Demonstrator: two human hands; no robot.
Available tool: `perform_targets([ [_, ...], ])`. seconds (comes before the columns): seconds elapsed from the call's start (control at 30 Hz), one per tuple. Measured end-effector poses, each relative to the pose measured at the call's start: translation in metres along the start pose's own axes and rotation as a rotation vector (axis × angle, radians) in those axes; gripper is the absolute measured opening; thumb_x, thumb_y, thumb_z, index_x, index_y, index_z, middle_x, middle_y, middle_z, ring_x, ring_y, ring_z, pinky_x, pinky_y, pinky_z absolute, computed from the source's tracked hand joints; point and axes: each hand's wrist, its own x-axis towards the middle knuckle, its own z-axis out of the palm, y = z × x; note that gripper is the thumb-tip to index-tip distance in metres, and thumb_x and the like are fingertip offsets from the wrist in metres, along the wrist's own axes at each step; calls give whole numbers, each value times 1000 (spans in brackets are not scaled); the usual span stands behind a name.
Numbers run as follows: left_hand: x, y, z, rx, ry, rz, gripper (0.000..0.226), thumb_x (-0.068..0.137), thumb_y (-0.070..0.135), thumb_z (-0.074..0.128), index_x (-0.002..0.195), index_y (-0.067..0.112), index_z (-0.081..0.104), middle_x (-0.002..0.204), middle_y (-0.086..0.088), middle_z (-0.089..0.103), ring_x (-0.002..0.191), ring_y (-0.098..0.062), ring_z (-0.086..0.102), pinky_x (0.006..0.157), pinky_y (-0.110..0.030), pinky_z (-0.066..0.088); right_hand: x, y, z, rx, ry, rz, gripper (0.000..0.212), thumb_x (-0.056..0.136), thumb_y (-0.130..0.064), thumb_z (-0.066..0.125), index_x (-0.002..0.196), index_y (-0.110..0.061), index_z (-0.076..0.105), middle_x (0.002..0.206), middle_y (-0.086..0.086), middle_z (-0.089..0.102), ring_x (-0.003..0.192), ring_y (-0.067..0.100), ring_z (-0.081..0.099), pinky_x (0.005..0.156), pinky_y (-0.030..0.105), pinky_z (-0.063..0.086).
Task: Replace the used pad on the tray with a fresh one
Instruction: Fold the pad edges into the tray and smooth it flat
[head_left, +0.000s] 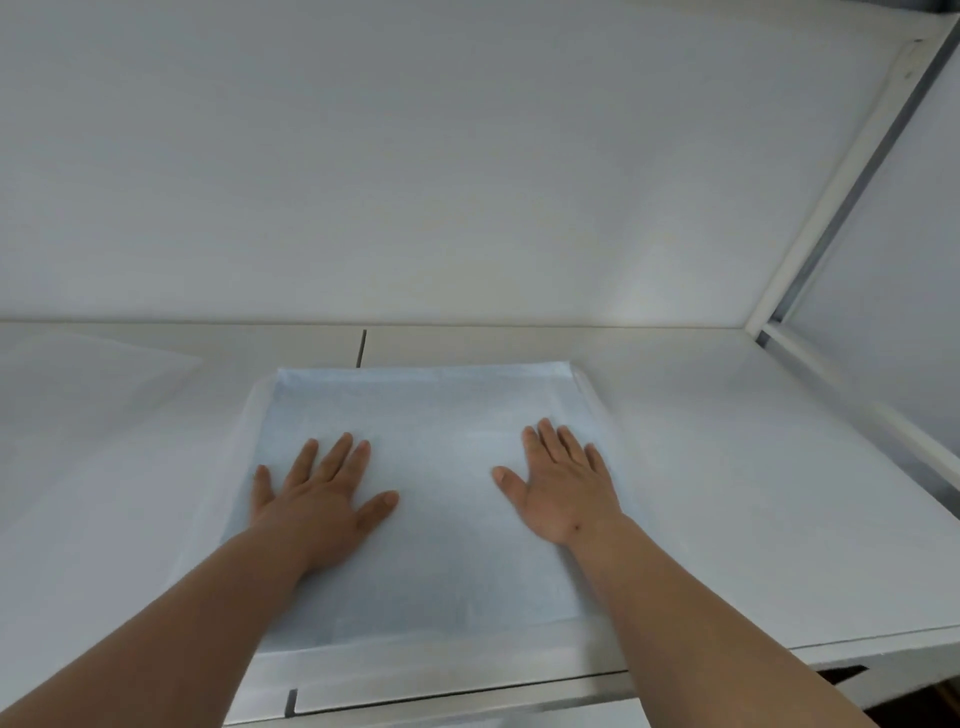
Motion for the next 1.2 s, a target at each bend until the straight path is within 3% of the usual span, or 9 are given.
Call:
perform_targets([
  [0.17, -14, -17, 3, -44, 6, -111, 84, 84, 78, 16, 152, 37, -9, 161, 13, -16, 149, -20, -12, 121, -44, -1, -3, 20, -5, 9, 0, -20, 82, 93, -69, 17, 157, -19, 2, 164, 0, -8, 151, 19, -7, 122, 37, -2],
  [0.3, -20, -6, -5, -43, 12, -179, 81, 89, 71, 21, 154, 30, -4, 163, 5, -11, 150, -27, -7, 121, -46, 4, -7, 14, -18, 30, -58, -23, 82, 94, -67, 19, 156, -17, 0, 163, 2, -13, 150, 23, -12, 121, 42, -4],
  [0.43, -42, 36, -3, -66, 42, -92, 82, 90, 70, 24, 154, 28, -7, 162, 7, -15, 149, -22, -11, 120, -47, 1, -32, -17, -22, 57, -59, -174, 89, 89, -74, 21, 156, -21, -1, 162, -2, -17, 149, 21, -17, 120, 48, -9],
  [0.5, -52, 54, 4, -83, 9, -37, 91, 83, 79, 22, 153, 30, -9, 161, 10, -17, 149, -19, -13, 120, -49, 0, -48, -27, -11, 49, -98, -234, 93, 86, -78, 20, 156, -22, -1, 162, -3, -17, 149, 20, -18, 119, 49, -11],
  [0.57, -59, 60, 12, -79, -18, -16, 111, 62, 91, 8, 153, 31, -9, 161, 10, -17, 149, -17, -14, 119, -50, -2, -56, -25, 0, -6, -115, -258, 97, 82, -82, 16, 156, -23, -4, 162, -3, -18, 148, 20, -21, 118, 50, -12],
  [0.67, -62, 56, 19, -39, -19, -15, 124, 44, 94, -7, 152, 34, -11, 160, 12, -20, 148, -14, -16, 119, -50, -5, -55, -13, 3, -52, -116, -276, 96, 81, -84, 14, 155, -27, -6, 162, -6, -20, 147, 17, -23, 118, 49, -13],
  [0.87, -65, 49, 17, -17, -19, -32, 118, 44, 96, -3, 150, 44, -13, 158, 18, -20, 148, -11, -16, 118, -53, -7, -53, 4, 2, -64, -112, -274, 93, 81, -83, 13, 155, -31, -8, 161, -8, -21, 147, 14, -23, 119, 48, -12],
  [1.0, -69, 32, 17, -37, -20, -139, 111, 51, 98, 7, 148, 48, -13, 158, 20, -20, 148, -12, -16, 116, -57, -5, -55, 11, 1, -54, -102, -250, 92, 81, -83, 13, 155, -32, -8, 161, -9, -21, 147, 13, -23, 118, 50, -13],
  [1.2, -70, 20, 14, -51, -64, -198, 104, 59, 98, 19, 146, 51, -16, 156, 22, -23, 147, -15, -19, 114, -62, -5, -55, 20, -4, -76, -161, -244, 102, 72, -91, 16, 153, -35, -12, 159, -13, -25, 145, 11, -26, 116, 54, -15],
])
